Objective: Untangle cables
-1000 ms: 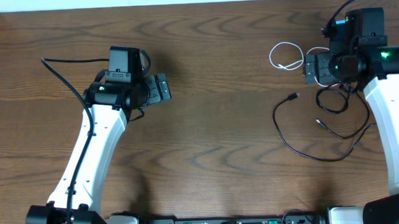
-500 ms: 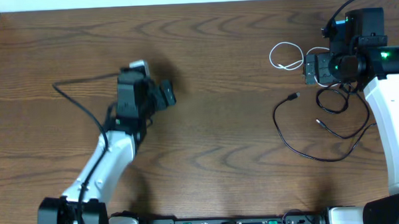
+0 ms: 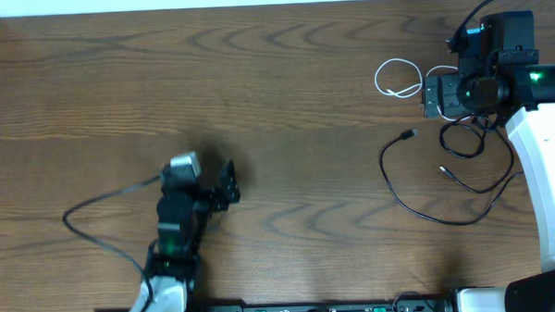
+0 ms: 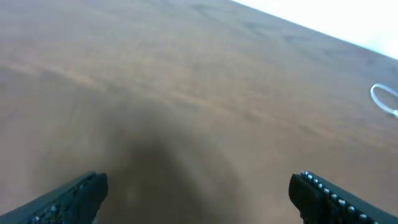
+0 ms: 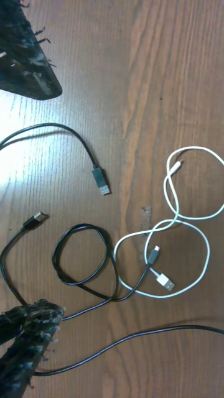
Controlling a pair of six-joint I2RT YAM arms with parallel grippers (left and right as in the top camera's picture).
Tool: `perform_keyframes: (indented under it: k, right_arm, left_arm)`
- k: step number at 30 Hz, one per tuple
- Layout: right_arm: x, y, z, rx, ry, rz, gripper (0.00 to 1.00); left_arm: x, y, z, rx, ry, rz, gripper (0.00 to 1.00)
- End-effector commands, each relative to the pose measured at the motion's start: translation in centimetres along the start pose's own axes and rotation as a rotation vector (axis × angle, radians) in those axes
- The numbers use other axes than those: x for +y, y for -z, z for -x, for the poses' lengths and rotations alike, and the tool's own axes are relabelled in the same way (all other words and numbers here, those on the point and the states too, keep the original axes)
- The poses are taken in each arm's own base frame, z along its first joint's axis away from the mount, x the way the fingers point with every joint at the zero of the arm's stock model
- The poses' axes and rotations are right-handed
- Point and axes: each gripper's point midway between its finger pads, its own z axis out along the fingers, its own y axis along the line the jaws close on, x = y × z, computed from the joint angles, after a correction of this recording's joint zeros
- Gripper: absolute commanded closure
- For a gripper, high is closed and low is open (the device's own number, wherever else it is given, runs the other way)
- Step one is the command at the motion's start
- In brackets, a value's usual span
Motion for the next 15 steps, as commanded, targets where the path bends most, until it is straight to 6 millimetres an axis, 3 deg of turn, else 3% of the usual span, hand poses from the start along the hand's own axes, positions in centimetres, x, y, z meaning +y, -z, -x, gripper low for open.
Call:
perform_keyframes:
  k: [1, 15]
  right_arm:
    - [0.1, -0.1, -0.2, 0.005, -0.014, 0.007, 0.01]
    - [0.3, -0.1, -0.1, 0.005, -0.009, 0.010, 0.01]
  left_arm:
    - [0.9, 1.1, -0.7, -0.020, -0.016, 0.032, 0.02]
    - [1.5, 4.8, -0.5, -0.049, -0.021, 0.065, 0.02]
